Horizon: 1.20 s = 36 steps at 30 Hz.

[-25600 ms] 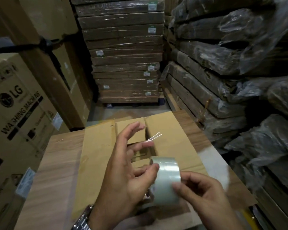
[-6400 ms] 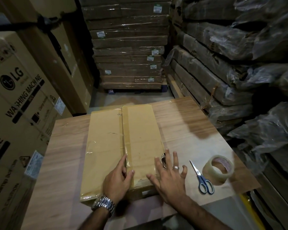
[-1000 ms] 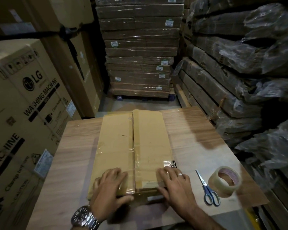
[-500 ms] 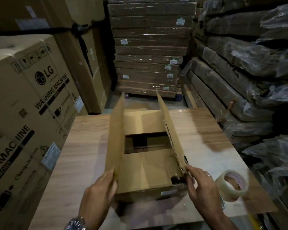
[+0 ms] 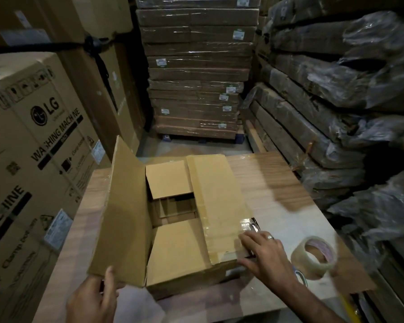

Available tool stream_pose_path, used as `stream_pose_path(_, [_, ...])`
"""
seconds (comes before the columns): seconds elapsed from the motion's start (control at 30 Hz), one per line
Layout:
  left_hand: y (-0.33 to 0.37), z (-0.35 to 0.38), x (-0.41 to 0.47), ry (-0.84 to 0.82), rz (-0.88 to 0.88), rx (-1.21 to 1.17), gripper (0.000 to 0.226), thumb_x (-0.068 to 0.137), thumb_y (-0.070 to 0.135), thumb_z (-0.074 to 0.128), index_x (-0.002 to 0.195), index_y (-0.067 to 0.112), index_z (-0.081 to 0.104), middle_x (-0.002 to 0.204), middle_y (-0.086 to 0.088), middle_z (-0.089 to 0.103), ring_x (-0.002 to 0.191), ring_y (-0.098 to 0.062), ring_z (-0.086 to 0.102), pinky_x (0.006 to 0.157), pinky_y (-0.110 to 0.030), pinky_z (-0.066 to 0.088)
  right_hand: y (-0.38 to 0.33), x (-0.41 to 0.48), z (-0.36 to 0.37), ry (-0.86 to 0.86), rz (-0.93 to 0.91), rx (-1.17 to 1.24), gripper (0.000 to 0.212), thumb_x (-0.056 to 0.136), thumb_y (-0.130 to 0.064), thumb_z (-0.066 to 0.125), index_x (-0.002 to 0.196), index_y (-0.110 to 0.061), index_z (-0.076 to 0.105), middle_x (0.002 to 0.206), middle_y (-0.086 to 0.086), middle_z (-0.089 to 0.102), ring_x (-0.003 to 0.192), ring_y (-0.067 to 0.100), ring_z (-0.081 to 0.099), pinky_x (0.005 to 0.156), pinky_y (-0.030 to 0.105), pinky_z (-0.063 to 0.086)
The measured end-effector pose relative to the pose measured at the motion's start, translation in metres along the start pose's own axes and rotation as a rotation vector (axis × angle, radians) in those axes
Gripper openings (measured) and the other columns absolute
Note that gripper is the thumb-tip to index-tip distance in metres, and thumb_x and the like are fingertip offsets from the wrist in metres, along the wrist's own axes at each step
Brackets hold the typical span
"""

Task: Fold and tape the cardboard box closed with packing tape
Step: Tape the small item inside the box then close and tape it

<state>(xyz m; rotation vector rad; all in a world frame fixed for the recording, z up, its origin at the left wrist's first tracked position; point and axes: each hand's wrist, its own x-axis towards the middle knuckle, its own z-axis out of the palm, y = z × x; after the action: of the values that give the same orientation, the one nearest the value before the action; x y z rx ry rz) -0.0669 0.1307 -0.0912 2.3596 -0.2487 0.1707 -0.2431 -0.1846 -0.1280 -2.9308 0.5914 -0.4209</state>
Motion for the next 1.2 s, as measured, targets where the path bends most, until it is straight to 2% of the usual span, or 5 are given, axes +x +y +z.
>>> stream_pose_path(0.27, [-0.003,-0.009,0.016,-0.042,-0.005,0.074,0.040,0.092,0.024,0.060,0.056,0.008,0.068,0.057,-0.011,0.069,0.063,-0.032,0.067,0.060,-0.036,0.049,0.002,-0.003,0.004,0.240,-0.037,0.106,0.037,0.093,-0.040,0.044,0.109,-0.014,0.067,0.102,-0.002,0.070,0.082,0.019,0.061,0.070,0.030,0.046])
stream_pose_path(0.47, [-0.010,-0.010,0.012,-0.002,0.048,-0.001,0.050,0.081,0.055,0.038,0.056,0.022,0.065,0.049,0.003,0.065,0.049,-0.010,0.059,0.053,-0.028,0.049,0.007,-0.009,-0.006,0.447,0.650,0.583,0.037,0.093,-0.023,0.056,0.057,-0.014,0.050,0.051,0.000,0.054,0.050,0.010,0.051,0.054,0.032,0.039])
stream_pose_path(0.67, [-0.006,-0.018,0.014,-0.040,0.093,-0.075,0.040,0.082,0.065,0.027,0.073,0.041,0.059,0.048,0.010,0.064,0.061,0.000,0.061,0.051,-0.026,0.047,0.034,-0.008,-0.003,0.409,1.078,1.119,0.032,0.097,-0.011,0.053,0.070,0.005,0.058,0.064,0.024,0.060,0.062,0.028,0.064,0.046,0.024,0.051])
stream_pose_path(0.93, [0.005,-0.026,0.009,-0.010,-0.133,-0.144,0.041,0.075,0.067,0.032,0.061,0.040,0.060,0.055,0.031,0.063,0.048,-0.003,0.063,0.037,-0.031,0.046,0.031,-0.008,-0.006,0.298,1.274,1.380,0.026,0.099,-0.016,0.050,0.077,-0.001,0.053,0.067,0.016,0.054,0.045,0.019,0.060,0.034,0.020,0.044])
stream_pose_path(1.2, [0.006,-0.020,0.007,-0.003,-0.145,-0.106,0.032,0.083,0.052,0.041,0.058,0.041,0.057,0.054,0.030,0.063,0.055,-0.001,0.062,0.050,-0.029,0.049,-0.011,0.009,-0.032,-0.236,1.192,1.482,0.044,0.096,-0.039,0.052,0.074,-0.003,0.062,0.056,0.012,0.062,0.035,0.013,0.050,0.034,0.017,0.037])
